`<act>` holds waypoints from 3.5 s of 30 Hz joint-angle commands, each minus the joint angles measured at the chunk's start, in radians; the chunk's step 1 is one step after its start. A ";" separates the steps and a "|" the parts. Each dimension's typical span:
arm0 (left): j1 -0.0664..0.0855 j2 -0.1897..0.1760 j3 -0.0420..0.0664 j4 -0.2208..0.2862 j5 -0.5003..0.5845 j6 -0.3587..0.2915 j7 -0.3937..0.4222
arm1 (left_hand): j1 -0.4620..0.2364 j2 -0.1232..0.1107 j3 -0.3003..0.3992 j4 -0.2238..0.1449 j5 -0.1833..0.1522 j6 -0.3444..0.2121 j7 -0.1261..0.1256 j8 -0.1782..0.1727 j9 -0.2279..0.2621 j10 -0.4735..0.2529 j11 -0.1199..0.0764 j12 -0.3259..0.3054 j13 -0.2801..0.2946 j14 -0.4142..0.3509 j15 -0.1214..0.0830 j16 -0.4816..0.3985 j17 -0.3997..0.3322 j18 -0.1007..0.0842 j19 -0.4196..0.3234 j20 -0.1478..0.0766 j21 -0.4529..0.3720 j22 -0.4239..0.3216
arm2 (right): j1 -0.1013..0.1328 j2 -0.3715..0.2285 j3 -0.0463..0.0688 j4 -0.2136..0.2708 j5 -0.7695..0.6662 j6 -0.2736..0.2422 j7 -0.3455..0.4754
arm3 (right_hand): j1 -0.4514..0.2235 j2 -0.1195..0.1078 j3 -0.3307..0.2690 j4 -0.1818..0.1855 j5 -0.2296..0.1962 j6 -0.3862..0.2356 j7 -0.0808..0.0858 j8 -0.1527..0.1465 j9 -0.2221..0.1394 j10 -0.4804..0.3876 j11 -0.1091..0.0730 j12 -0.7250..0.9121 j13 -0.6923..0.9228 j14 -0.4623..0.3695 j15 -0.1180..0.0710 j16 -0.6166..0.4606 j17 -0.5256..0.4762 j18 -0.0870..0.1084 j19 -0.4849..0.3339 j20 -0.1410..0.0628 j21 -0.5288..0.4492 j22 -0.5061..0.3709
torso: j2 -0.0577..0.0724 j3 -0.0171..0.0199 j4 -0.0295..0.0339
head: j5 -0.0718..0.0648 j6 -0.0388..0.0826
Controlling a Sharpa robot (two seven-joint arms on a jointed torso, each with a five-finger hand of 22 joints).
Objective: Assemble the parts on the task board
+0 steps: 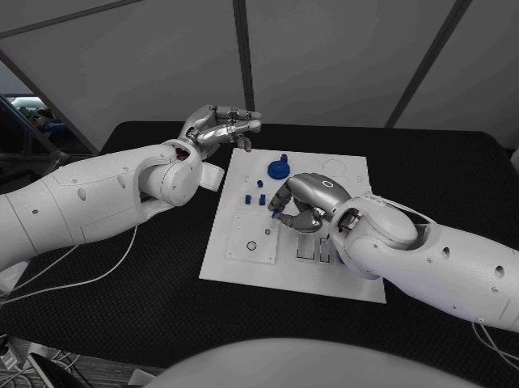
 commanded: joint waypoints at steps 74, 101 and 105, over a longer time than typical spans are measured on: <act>0.002 -0.011 0.001 0.013 0.005 0.023 -0.005 | -0.004 0.010 -0.010 -0.001 0.004 -0.012 0.000 -0.008 -0.001 -0.013 0.002 0.010 0.002 -0.003 0.005 -0.003 -0.001 0.014 0.002 0.007 -0.009 -0.003 | -0.012 0.056 -0.052 -0.047 -0.071 0.135 -0.009 | -0.009 0.006 -0.005 -0.005 0.012 0.001 0.003 0.005 0.003 0.007 0.003 -0.006 0.002 0.013 -0.004 0.005 0.000 -0.009 0.003 0.004 0.004 0.002 | -0.001 -0.0007 -0.0005 | 0.015 -0.036; 0.002 -0.015 0.001 0.011 0.005 0.035 -0.016 | -0.004 0.011 -0.013 -0.001 0.004 -0.020 0.003 -0.010 -0.001 -0.024 0.005 0.016 0.003 -0.004 0.007 -0.003 -0.002 0.014 0.003 0.009 -0.011 -0.004 | -0.012 0.045 -0.053 -0.036 -0.146 0.029 -0.074 | -0.060 -0.055 -0.058 0.006 0.006 -0.155 0.042 -0.015 -0.024 -0.222 0.056 0.000 -0.015 -0.022 0.039 -0.054 -0.101 0.014 -0.072 0.045 -0.066 -0.090 | -0.001 -0.0006 -0.0014 | 0.012 -0.032; 0.002 -0.016 0.001 0.009 0.005 0.036 -0.016 | -0.004 0.011 -0.013 -0.001 0.004 -0.021 0.003 -0.010 -0.002 -0.025 0.005 0.016 0.003 -0.004 0.007 -0.002 -0.002 0.014 0.003 0.009 -0.012 -0.004 | -0.014 0.029 -0.053 -0.019 -0.146 -0.023 -0.071 | -0.059 -0.055 -0.059 0.006 0.010 -0.151 0.041 -0.014 -0.024 -0.221 0.055 0.007 -0.015 -0.023 0.039 -0.061 -0.111 0.015 -0.074 0.045 -0.069 -0.094 | -0.002 -0.0004 -0.0022 | 0.012 -0.028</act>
